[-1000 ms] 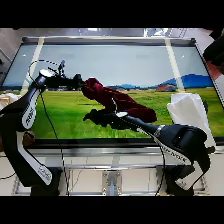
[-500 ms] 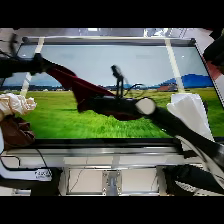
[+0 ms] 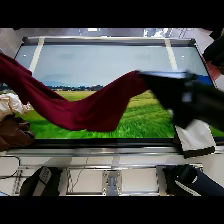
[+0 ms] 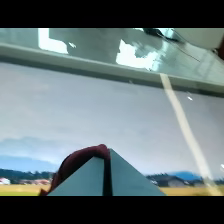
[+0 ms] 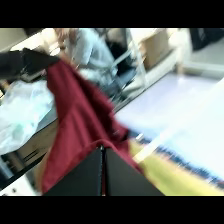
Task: Fold the shirts.
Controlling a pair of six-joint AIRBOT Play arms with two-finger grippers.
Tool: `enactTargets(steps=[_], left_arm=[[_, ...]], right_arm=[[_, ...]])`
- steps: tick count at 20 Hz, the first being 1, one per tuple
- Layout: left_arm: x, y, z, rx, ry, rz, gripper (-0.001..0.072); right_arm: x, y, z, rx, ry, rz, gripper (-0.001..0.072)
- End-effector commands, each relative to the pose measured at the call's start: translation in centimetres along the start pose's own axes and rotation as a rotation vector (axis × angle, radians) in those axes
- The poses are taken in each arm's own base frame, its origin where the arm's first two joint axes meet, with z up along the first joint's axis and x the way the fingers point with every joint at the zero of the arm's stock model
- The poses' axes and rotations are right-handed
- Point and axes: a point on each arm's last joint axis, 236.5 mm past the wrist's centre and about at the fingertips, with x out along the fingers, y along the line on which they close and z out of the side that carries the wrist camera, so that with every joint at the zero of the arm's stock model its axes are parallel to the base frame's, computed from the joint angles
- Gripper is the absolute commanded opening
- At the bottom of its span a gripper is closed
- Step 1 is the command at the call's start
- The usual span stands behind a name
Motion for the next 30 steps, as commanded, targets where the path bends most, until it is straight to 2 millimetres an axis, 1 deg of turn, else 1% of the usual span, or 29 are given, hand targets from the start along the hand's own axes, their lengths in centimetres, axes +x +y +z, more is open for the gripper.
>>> enactTargets(steps=[1, 2, 3, 4, 5, 6, 7, 8, 9, 10, 11, 12, 13, 15, 16, 18, 20, 22, 23, 25, 26, 27, 28, 29, 30], left_arm=[[-5.7, 0.2, 3.4, 0.076, -0.186, 0.231, 0.0011], [-6.1, 0.0, 3.8, 0.082, -0.204, 0.240, 0.0011], [-6.0, -0.4, 3.9, 0.064, -0.212, 0.223, 0.0010], [-5.6, -1.0, 4.0, 0.046, -0.216, 0.181, 0.0010], [-5.0, -1.3, 4.3, 0.018, -0.220, 0.134, 0.0010], [-4.0, -1.2, 4.3, -0.018, -0.213, 0.084, 0.0009], [-2.7, -0.8, 4.2, -0.050, -0.193, 0.044, 0.0009], [-0.8, -0.5, 3.6, -0.080, -0.154, -0.009, 0.0009], [1.4, -0.6, 2.6, -0.098, -0.102, -0.063, 0.0009], [4.4, -1.2, 1.0, -0.103, -0.024, -0.128, 0.0009], [7.7, -1.8, -1.1, -0.096, 0.060, -0.170, 0.0009], [11.5, -1.7, -3.7, -0.060, 0.149, -0.165, 0.0009], [15.4, -1.2, -6.4, -0.017, 0.223, -0.132, 0.0010], [21.9, 0.2, -11.0, -0.009, 0.322, -0.051, 0.0010], [24.9, 1.1, -13.3, -0.024, 0.357, -0.019, 0.0010], [29.9, 2.8, -17.5, -0.089, 0.399, 0.015, 0.0010], [33.3, 4.5, -21.4, -0.134, 0.432, 0.043, 0.0010], [35.6, 5.9, -23.9, -0.149, 0.439, 0.067, 0.0010], [36.5, 6.5, -24.7, -0.153, 0.432, 0.078, 0.0010], [37.7, 7.1, -25.5, -0.162, 0.415, 0.091, 0.0012], [37.9, 7.1, -25.5, -0.176, 0.407, 0.090, 0.0034], [38.1, 6.9, -25.0, -0.205, 0.384, 0.082, 0.0285], [38.2, 6.5, -24.0, -0.243, 0.352, 0.070, 0.0597], [38.0, 6.4, -22.6, -0.283, 0.321, 0.058, 0.0709], [37.4, 6.5, -20.8, -0.304, 0.289, 0.053, 0.0707]], right_arm=[[-6.2, -1.3, 6.3, -0.146, -0.112, -0.156, 0.0007], [-7.1, -1.8, 7.7, -0.182, -0.139, -0.196, 0.0007], [-7.9, -2.3, 9.0, -0.217, -0.166, -0.238, 0.0006], [-8.4, -3.5, 9.8, -0.235, -0.171, -0.301, 0.0006], [-8.4, -5.3, 9.6, -0.225, -0.147, -0.375, 0.0006], [-8.1, -7.6, 8.3, -0.222, -0.076, -0.465, 0.0005], [-7.9, -9.9, 6.4, -0.214, 0.011, -0.557, 0.0005], [-7.2, -12.4, 4.3, -0.216, 0.107, -0.650, 0.0006], [-6.5, -14.6, 2.7, -0.240, 0.186, -0.733, 0.0005], [-5.7, -16.4, 1.5, -0.266, 0.243, -0.801, 0.0005], [-4.9, -18.6, 0.6, -0.275, 0.290, -0.866, 0.0005], [-4.3, -20.9, -0.3, -0.260, 0.331, -0.922, 0.0005], [-3.8, -23.7, -1.7, -0.224, 0.386, -0.970, 0.0005], [-2.7, -29.3, -5.8, -0.086, 0.509, -0.985, 0.0005], [-2.0, -31.9, -7.9, 0.001, 0.550, -0.961, 0.0006], [-0.9, -37.3, -11.7, 0.163, 0.591, -0.920, 0.0006], [0.2, -42.5, -15.3, 0.264, 0.601, -0.917, 0.0007], [1.2, -46.5, -18.1, 0.290, 0.601, -0.938, 0.0007], [1.8, -48.1, -19.4, 0.293, 0.598, -0.943, 0.0007], [3.1, -50.5, -21.3, 0.292, 0.576, -0.948, 0.0014], [3.8, -51.3, -21.8, 0.300, 0.553, -0.942, 0.0089], [4.5, -51.9, -21.9, 0.311, 0.521, -0.935, 0.0354], [5.1, -52.0, -21.4, 0.321, 0.490, -0.923, 0.0493], [5.4, -51.8, -20.5, 0.319, 0.471, -0.916, 0.0492], [5.4, -51.4, -19.2, 0.303, 0.467, -0.913, 0.0489]])
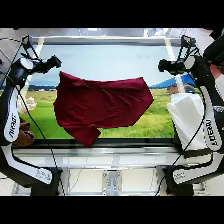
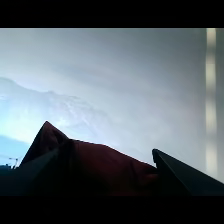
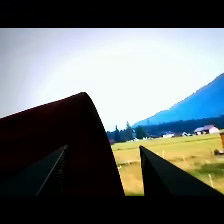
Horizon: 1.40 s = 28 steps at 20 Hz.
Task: Fold the shirts.
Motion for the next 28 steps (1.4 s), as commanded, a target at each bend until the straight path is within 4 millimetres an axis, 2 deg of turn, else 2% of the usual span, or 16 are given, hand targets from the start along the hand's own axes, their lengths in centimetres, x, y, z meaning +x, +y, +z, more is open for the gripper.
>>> enactTargets(steps=[1, 2, 4, 6, 8, 10, 12, 14, 15, 16, 18, 20, 22, 24, 26, 28], left_arm=[[-2.8, -0.2, 4.0, -0.075, -0.105, -0.035, 0.0707], [-5.2, 0.1, 5.3, -0.074, -0.121, -0.032, 0.0707], [-11.3, 2.3, 6.7, -0.043, -0.109, 0.018, 0.0707], [-17.1, 6.1, 5.3, -0.016, -0.038, 0.129, 0.0707], [-21.3, 9.7, 1.1, -0.058, 0.045, 0.227, 0.0707], [-23.1, 12.5, -5.2, -0.157, 0.121, 0.280, 0.0707], [-23.3, 13.6, -13.1, -0.248, 0.240, 0.300, 0.0707], [-22.3, 13.2, -20.1, -0.357, 0.356, 0.282, 0.0707], [-21.4, 12.3, -22.8, -0.427, 0.403, 0.240, 0.0707], [-20.6, 11.6, -24.7, -0.487, 0.433, 0.205, 0.0707], [-19.2, 11.1, -27.2, -0.566, 0.482, 0.170, 0.0706], [-18.1, 10.9, -28.4, -0.595, 0.526, 0.133, 0.0707], [-16.7, 9.7, -29.2, -0.649, 0.565, 0.052, 0.0706], [-15.4, 8.3, -29.9, -0.663, 0.595, -0.029, 0.0705], [-14.2, 7.3, -30.7, -0.673, 0.622, -0.069, 0.0697], [-13.3, 6.7, -31.8, -0.659, 0.657, -0.069, 0.0697]], right_arm=[[-1.2, 0.2, 2.8, -0.003, -0.056, 0.009, 0.0488], [-3.5, -1.3, 3.7, -0.055, -0.049, -0.059, 0.0487], [-9.6, -5.6, 4.9, -0.104, -0.023, -0.220, 0.0487], [-16.1, -9.1, 5.6, -0.091, -0.057, -0.297, 0.0486], [-21.4, -12.1, 4.5, -0.044, -0.079, -0.350, 0.0484], [-23.2, -14.0, -0.1, -0.011, -0.017, -0.363, 0.0477], [-21.9, -13.9, -6.7, 0.080, 0.046, -0.298, 0.0476], [-18.7, -11.5, -13.4, 0.208, 0.078, -0.158, 0.0458], [-17.2, -10.0, -16.4, 0.278, 0.108, -0.087, 0.0346], [-15.9, -8.3, -19.2, 0.352, 0.164, -0.015, 0.0191], [-14.3, -4.7, -22.6, 0.396, 0.266, 0.154, 0.0173], [-14.1, -1.3, -22.6, 0.363, 0.301, 0.331, 0.0174], [-13.9, 0.5, -20.9, 0.337, 0.251, 0.442, 0.0172], [-13.2, -0.4, -18.9, 0.319, 0.171, 0.416, 0.0173], [-12.6, -3.0, -16.3, 0.285, 0.063, 0.307, 0.0172], [-13.1, -4.2, -13.2, 0.262, -0.032, 0.258, 0.0172]])
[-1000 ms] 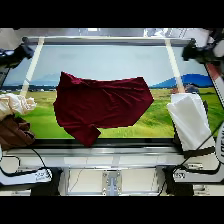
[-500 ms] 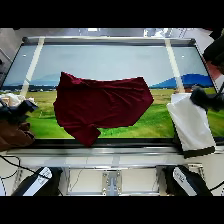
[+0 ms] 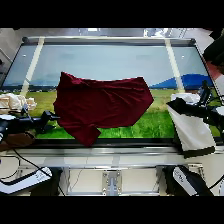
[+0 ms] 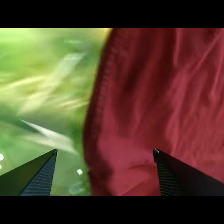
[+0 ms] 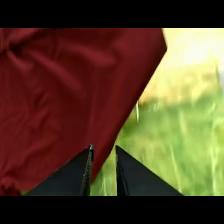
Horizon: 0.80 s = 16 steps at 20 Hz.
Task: Fold the shirts.
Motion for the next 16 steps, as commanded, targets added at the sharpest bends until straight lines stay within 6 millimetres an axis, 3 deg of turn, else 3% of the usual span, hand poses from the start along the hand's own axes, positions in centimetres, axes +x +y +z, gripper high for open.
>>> enactTargets(steps=[1, 3, 4, 6, 7, 8, 9, 11, 13, 16], left_arm=[[2.7, -0.8, -1.1, 0.008, 0.065, -0.033, 0.0697], [3.6, -1.2, -1.7, 0.035, 0.083, -0.020, 0.0696], [4.1, -1.4, -1.7, 0.052, 0.077, -0.011, 0.0657], [4.6, -2.5, -1.5, 0.057, 0.056, -0.028, 0.0409], [4.8, -3.4, -1.5, 0.044, 0.050, -0.053, 0.0305], [4.9, -4.2, -1.4, 0.029, 0.045, -0.079, 0.0092], [4.9, -4.9, -1.3, 0.027, 0.039, -0.103, 0.0013], [4.8, -5.5, -1.1, 0.027, 0.028, -0.131, 0.0013], [4.8, -5.6, -1.0, 0.027, 0.027, -0.133, 0.0013], [4.7, -5.7, -1.1, 0.029, 0.027, -0.135, 0.0013]], right_arm=[[-1.3, 0.5, 5.0, -0.059, -0.160, -0.027, 0.0162], [-1.9, 1.4, 5.6, -0.084, -0.160, -0.014, 0.0048], [-1.8, 1.5, 5.1, -0.085, -0.137, -0.012, 0.0044], [-1.4, 0.7, 3.3, -0.022, -0.070, -0.029, 0.0050], [-1.0, 0.2, 2.2, 0.021, -0.040, -0.034, 0.0121], [-0.4, -0.4, 1.1, 0.085, -0.014, -0.036, 0.0200], [0.5, -1.2, -0.6, 0.158, 0.035, -0.037, 0.0300], [2.5, -1.7, -5.4, 0.277, 0.200, 0.010, 0.0393], [4.5, -1.1, -9.1, 0.356, 0.334, 0.064, 0.0390], [9.0, -0.3, -11.5, 0.350, 0.391, 0.053, 0.0388]])
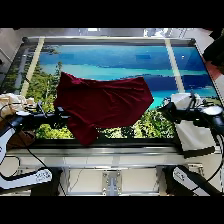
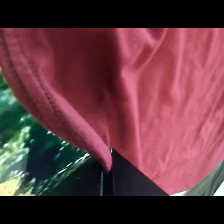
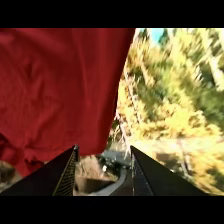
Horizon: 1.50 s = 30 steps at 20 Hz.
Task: Fold the shirts.
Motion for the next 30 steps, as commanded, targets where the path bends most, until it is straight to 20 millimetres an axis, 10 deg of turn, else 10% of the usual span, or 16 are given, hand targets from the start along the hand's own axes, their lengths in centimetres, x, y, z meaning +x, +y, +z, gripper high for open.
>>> enactTargets(steps=[1, 5, 11, 15, 19, 24, 30], left_arm=[[0.0, -0.5, 0.1, -0.003, -0.003, -0.018, 0.0013], [0.0, -0.5, 0.1, -0.002, -0.003, -0.018, 0.0013], [0.0, -0.5, 0.1, -0.002, -0.004, -0.018, 0.0013], [0.0, -0.4, 0.4, -0.004, -0.016, -0.014, 0.0013], [-2.0, -2.8, 1.8, -0.019, -0.067, -0.134, 0.0011], [-16.7, -11.3, 2.4, 0.332, -0.316, -0.321, 0.0011], [-40.1, -28.9, -5.1, 0.876, -1.051, -0.319, 0.0011]], right_arm=[[5.6, -0.1, -2.0, 0.055, 0.078, -0.003, 0.0388], [10.2, -0.7, -3.6, 0.103, 0.132, -0.020, 0.0388], [12.1, 0.7, -2.3, 0.116, 0.085, 0.050, 0.0382], [11.7, 3.1, 0.9, 0.062, 0.010, 0.096, 0.0013], [9.5, 8.9, 1.8, -0.150, 0.039, 0.219, 0.0010], [-2.8, 17.6, 1.3, -0.629, -0.070, 0.141, 0.0011], [-27.0, 30.3, -3.9, -1.002, -0.696, 0.140, 0.0009]])
